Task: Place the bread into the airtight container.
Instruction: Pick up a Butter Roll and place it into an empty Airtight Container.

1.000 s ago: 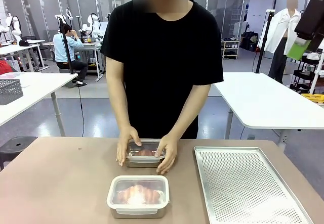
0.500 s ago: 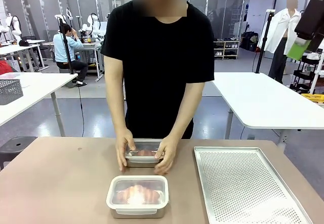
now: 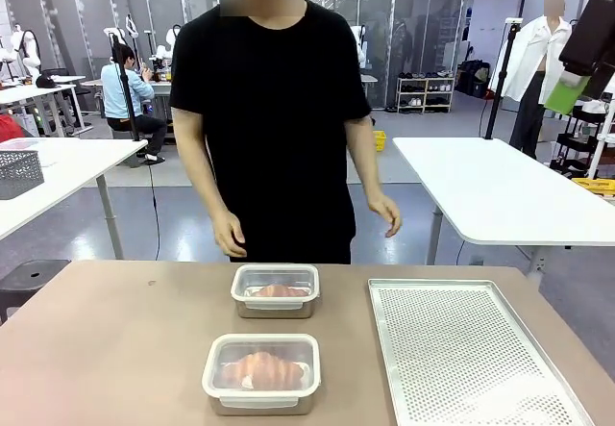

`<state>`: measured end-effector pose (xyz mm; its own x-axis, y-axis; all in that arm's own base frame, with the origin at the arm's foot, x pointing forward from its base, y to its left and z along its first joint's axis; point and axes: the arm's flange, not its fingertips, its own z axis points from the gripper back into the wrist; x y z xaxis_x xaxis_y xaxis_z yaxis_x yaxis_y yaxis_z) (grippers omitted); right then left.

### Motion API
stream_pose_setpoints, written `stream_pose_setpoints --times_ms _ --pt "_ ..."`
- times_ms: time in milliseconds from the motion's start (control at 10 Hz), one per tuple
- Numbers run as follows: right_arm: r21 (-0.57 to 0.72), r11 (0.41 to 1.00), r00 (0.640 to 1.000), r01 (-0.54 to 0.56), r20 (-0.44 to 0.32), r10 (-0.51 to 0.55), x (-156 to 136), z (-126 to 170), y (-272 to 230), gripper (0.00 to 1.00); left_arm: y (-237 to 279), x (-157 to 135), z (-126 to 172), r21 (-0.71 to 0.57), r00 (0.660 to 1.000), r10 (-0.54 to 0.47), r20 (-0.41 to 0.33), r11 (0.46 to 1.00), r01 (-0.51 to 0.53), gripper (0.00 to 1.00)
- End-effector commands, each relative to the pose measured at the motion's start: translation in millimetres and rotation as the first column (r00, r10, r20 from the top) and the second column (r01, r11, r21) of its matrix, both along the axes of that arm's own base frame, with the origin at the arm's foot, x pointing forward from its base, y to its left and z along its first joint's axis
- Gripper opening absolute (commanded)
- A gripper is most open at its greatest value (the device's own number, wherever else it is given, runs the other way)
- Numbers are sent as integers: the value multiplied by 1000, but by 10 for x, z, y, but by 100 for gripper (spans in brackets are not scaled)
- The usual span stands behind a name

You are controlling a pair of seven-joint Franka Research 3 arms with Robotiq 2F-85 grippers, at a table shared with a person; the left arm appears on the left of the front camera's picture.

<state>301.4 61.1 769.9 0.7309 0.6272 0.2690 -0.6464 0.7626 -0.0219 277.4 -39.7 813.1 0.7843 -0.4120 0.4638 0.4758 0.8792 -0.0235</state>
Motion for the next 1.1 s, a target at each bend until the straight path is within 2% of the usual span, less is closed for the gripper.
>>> stream_pose_setpoints --times_ms 0,1000 --pt "-5 1000 1000 -3 9 3 -19 -34 -24 100 6 -12 -5 -1 1000 -6 0 1000 6 100" --pt "-5 1000 1000 -3 9 3 -19 -34 -24 100 6 -12 -5 -1 1000 -6 0 1000 6 100"
